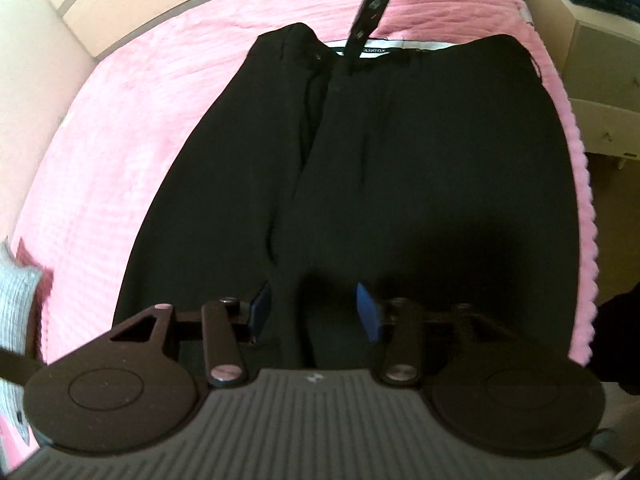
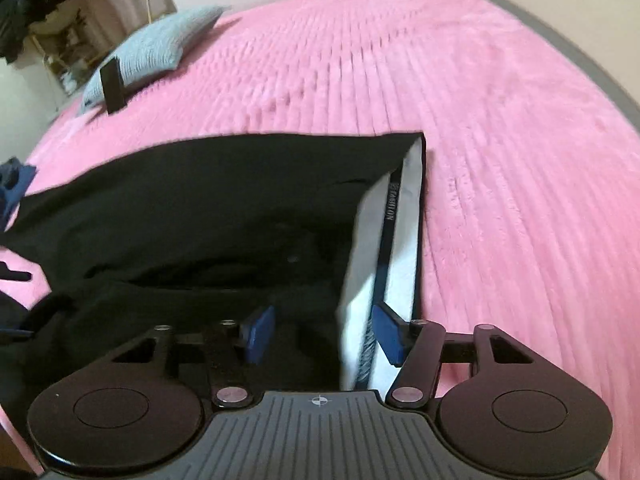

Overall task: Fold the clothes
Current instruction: 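Grasp the white-lined waistband with the right tool and lift the trousers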

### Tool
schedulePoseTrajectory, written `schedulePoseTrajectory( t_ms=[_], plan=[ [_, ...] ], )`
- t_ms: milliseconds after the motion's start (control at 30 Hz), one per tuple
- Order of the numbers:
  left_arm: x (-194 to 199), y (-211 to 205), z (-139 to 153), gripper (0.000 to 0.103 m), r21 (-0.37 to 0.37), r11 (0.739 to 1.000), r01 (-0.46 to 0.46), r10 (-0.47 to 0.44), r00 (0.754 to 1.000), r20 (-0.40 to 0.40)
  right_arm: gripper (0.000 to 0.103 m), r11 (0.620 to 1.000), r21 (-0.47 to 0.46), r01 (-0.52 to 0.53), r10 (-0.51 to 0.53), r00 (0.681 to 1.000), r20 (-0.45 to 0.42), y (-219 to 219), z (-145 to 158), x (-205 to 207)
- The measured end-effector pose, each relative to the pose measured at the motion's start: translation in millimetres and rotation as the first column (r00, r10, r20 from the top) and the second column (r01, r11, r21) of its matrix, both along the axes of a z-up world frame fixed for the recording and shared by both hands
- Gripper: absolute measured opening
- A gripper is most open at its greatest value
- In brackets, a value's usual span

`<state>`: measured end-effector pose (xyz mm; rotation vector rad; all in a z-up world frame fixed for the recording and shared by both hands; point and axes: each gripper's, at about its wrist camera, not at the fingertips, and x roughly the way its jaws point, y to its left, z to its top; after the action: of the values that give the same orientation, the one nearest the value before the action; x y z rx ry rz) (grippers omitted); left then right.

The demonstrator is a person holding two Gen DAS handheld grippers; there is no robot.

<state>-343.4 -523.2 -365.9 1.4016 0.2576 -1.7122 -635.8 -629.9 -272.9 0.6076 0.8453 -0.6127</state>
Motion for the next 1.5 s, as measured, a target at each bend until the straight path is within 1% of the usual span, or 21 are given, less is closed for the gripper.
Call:
schedulePoseTrajectory(
  t_ms=[67, 167, 200, 267, 433, 500, 567, 633, 700, 733, 767, 800, 833, 867, 1033, 1167, 1200, 1233, 1267, 1400, 1500],
  plan=[
    [1, -8, -7, 0.043, 0.006, 1.000, 0.001, -0.001, 1.000, 0.024, 0.058, 0.999, 0.023, -0.050, 0.049, 0.998, 0.047, -10, -15, 2],
    [6, -13, -16, 0.043, 0.025, 1.000, -0.012, 0.011, 0.998, 0.061, 0.034, 0.990, 0.068, -0.125, 0.115, 0.984, 0.137, -23, -32, 5],
    [7, -13, -17, 0.043, 0.030, 0.999, -0.020, 0.018, 0.997, 0.069, 0.016, 0.988, 0.084, -0.131, 0.119, 0.984, 0.134, -22, -33, 7],
    [6, -11, -16, 0.043, 0.033, 0.999, -0.028, 0.026, 0.996, 0.080, 0.009, 0.980, 0.165, -0.108, 0.079, 0.982, 0.169, -31, -32, 0],
    [-9, -1, 4, 0.043, -0.009, 1.000, 0.016, -0.016, 1.000, 0.027, 0.004, 0.961, 0.270, -0.053, 0.005, 0.985, 0.175, -17, 19, -49],
    [-18, -4, 4, 0.044, -0.011, 0.999, 0.030, -0.030, 0.999, -0.009, 0.002, 0.963, 0.263, -0.059, 0.030, 0.993, 0.114, -8, 32, -58],
    [-27, -9, -2, 0.044, -0.003, 0.999, 0.040, -0.040, 0.998, -0.040, 0.000, 0.969, 0.238, -0.063, 0.061, 0.998, 0.013, 5, 25, -53],
    [-37, -13, -17, 0.045, 0.015, 0.998, 0.053, -0.053, 0.998, -0.044, 0.000, 0.982, 0.186, -0.007, 0.018, 0.998, -0.057, 5, 7, -50],
    [-46, -17, -33, 0.044, 0.034, 0.996, 0.077, -0.076, 0.997, -0.029, 0.000, 0.978, 0.188, 0.086, -0.085, 0.996, -0.009, -1, -5, -56],
    [-49, -19, -38, 0.044, 0.038, 0.995, 0.088, -0.088, 0.996, -0.015, 0.002, 0.972, 0.189, 0.140, -0.146, 0.989, 0.014, -3, -9, -59],
    [-52, -20, -42, 0.044, 0.042, 0.994, 0.099, -0.099, 0.995, -0.003, 0.014, 0.970, 0.185, 0.160, -0.168, 0.985, 0.031, 0, -5, -62],
    [-55, -21, -44, 0.044, 0.048, 0.993, 0.107, -0.107, 0.994, 0.000, 0.043, 0.967, 0.181, 0.178, -0.189, 0.981, 0.049, 5, -1, -66],
    [-56, -19, -42, 0.044, 0.042, 0.992, 0.116, -0.115, 0.993, -0.010, 0.059, 0.965, 0.177, 0.196, -0.210, 0.975, 0.066, 9, 2, -69],
    [-57, -17, -40, 0.044, 0.036, 0.992, 0.124, -0.123, 0.992, -0.020, 0.068, 0.964, 0.169, 0.204, -0.220, 0.972, 0.083, 18, 8, -75],
    [-70, -1, -23, 0.045, 0.010, 0.987, 0.163, -0.161, 0.983, -0.087, 0.067, 0.965, 0.196, 0.174, -0.195, 0.976, 0.097, 70, 24, -99],
    [-92, 6, -35, 0.045, 0.066, 0.982, 0.176, -0.167, 0.979, -0.116, 0.067, 0.948, 0.290, 0.129, -0.147, 0.988, 0.041, 87, -2, -96],
    [-97, 12, -39, 0.045, 0.080, 0.979, 0.185, -0.175, 0.978, -0.113, 0.040, 0.938, 0.327, 0.113, -0.127, 0.992, 0.020, 84, -11, -94],
    [-99, 17, -42, 0.045, 0.092, 0.977, 0.194, -0.183, 0.977, -0.112, 0.020, 0.926, 0.364, 0.098, -0.106, 0.994, 0.000, 81, -20, -93],
    [-100, 22, -44, 0.045, 0.100, 0.974, 0.204, -0.193, 0.975, -0.109, 0.009, 0.914, 0.398, 0.080, -0.090, 0.996, 0.007, 80, -19, -95],
    [-95, 43, -39, 0.045, 0.121, 0.972, 0.202, -0.187, 0.975, -0.122, 0.006, 0.900, 0.435, 0.022, -0.023, 1.000, -0.004, 83, -4, -109],
    [-88, 59, -37, 0.045, 0.153, 0.973, 0.174, -0.157, 0.980, -0.120, 0.006, 0.889, 0.452, 0.068, -0.059, 0.998, -0.032, 83, -12, -116]
  ],
)
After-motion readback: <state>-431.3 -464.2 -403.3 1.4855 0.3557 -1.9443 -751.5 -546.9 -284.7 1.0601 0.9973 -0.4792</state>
